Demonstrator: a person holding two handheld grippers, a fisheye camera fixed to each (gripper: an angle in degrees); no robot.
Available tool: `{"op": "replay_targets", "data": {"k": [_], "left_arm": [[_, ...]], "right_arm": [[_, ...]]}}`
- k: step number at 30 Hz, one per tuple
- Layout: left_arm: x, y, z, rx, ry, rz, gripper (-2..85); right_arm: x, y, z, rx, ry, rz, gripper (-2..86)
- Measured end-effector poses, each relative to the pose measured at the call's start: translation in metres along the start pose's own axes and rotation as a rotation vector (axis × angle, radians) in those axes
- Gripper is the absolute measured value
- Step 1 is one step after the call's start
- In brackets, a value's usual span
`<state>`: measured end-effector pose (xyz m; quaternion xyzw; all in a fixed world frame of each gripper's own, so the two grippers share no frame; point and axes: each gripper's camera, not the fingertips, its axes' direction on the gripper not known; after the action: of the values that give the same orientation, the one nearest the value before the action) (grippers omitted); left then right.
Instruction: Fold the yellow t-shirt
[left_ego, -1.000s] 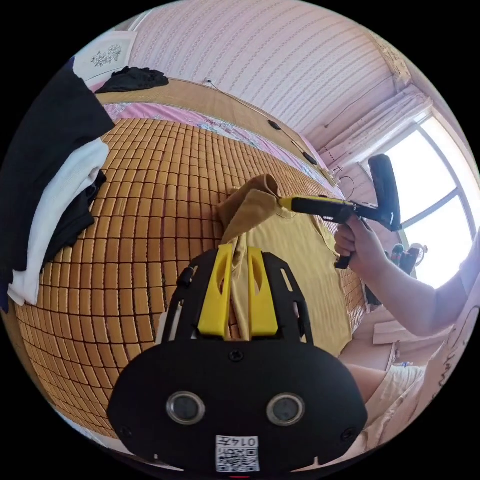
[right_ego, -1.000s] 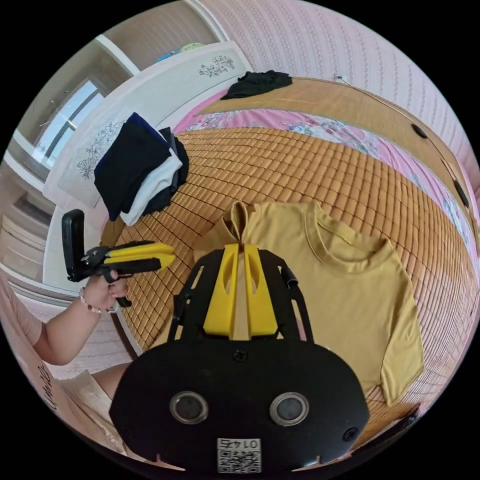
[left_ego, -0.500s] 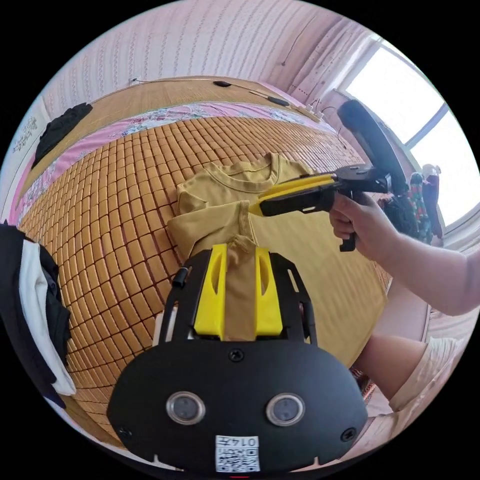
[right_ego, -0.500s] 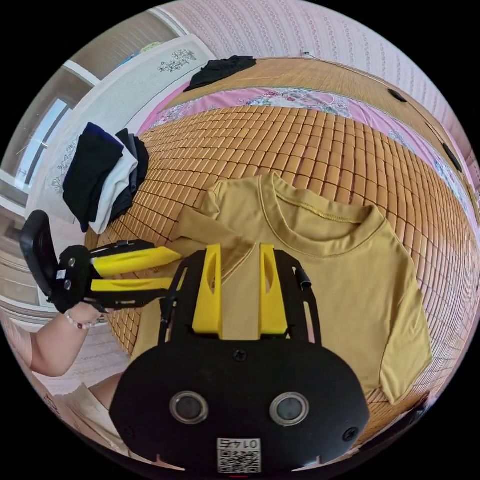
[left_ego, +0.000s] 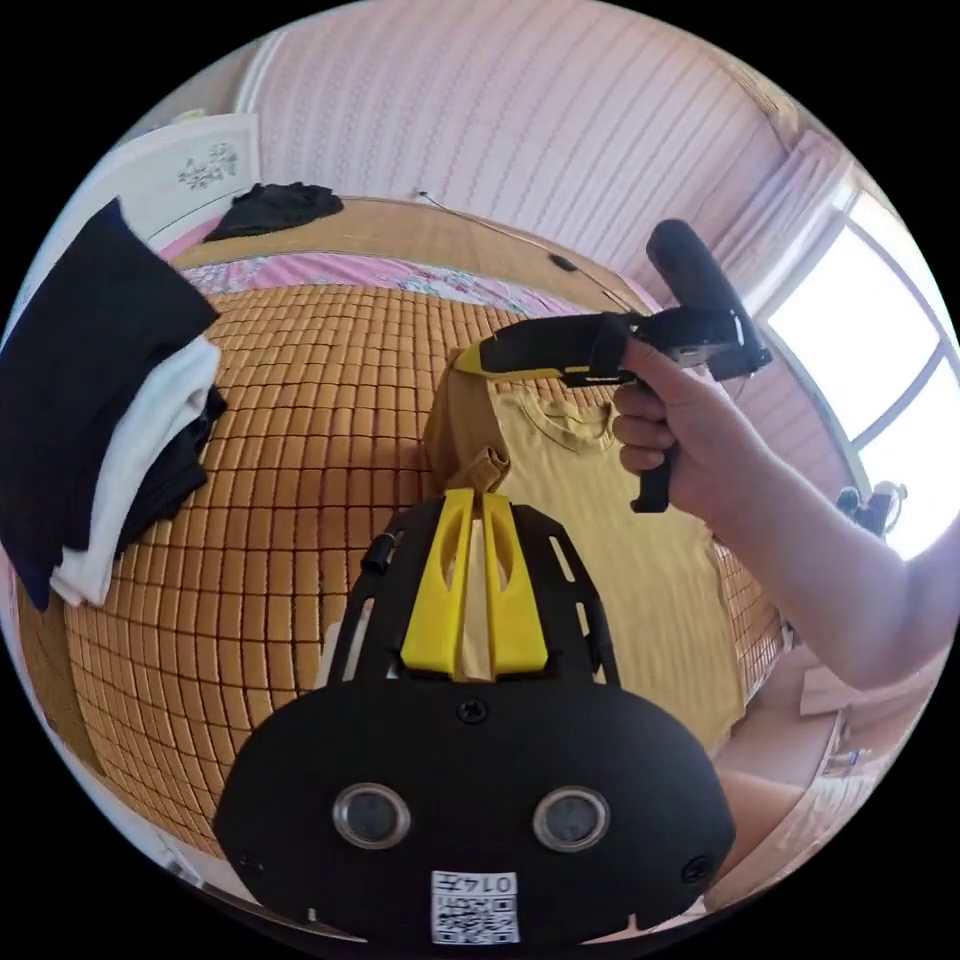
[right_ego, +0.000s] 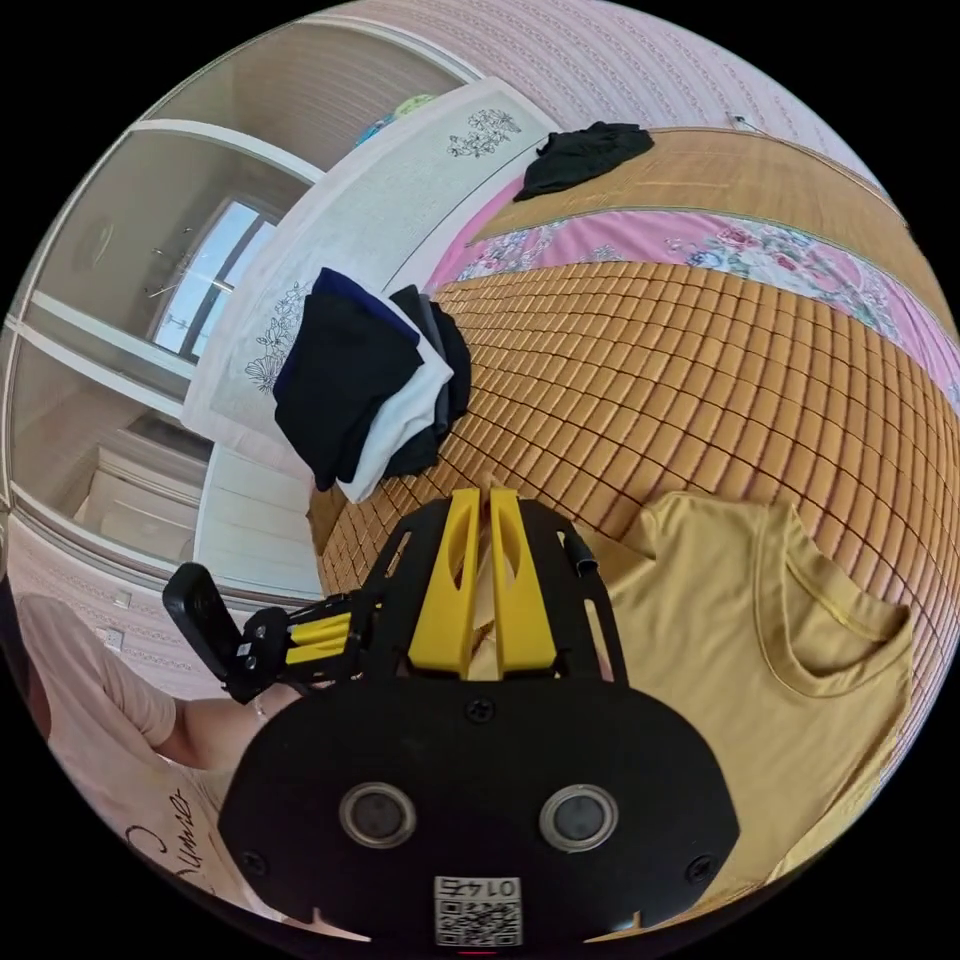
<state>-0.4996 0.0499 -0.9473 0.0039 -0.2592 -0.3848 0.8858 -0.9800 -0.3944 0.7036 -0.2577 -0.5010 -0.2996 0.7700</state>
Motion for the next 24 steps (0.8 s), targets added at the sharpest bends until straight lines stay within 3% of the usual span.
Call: {"op": "replay_targets", "data": {"k": [4,13,17,22,24], "left_arm": [[-0.053,0.021,-0.043,0.082,-0.021,-0.209,-0.9],[-0.146,0.052,-0.091,0.122,0.007,-0.506,-0.9],[-0.174,0.064,-0.089,0.046,0.056,-0.623,-0.4],[-0.176,0.066,-0.11,0.024,0.036,-0.49,3.8],[-0.169,0.058,-0.121,-0.01,-0.039,-0.301,5.8]], "right_arm": [[-0.016,-0.024,0.06,-0.084,-0.037,-0.05,0.9],[-0.042,-0.043,0.167,-0.254,0.12,-0.161,2.7],[-0.043,-0.045,0.16,-0.172,0.099,-0.182,5.8],[-0.036,-0.041,0.15,-0.157,0.156,-0.224,5.3],[-0.032,-0.036,0.167,-0.23,0.185,-0.246,5.3]]}}
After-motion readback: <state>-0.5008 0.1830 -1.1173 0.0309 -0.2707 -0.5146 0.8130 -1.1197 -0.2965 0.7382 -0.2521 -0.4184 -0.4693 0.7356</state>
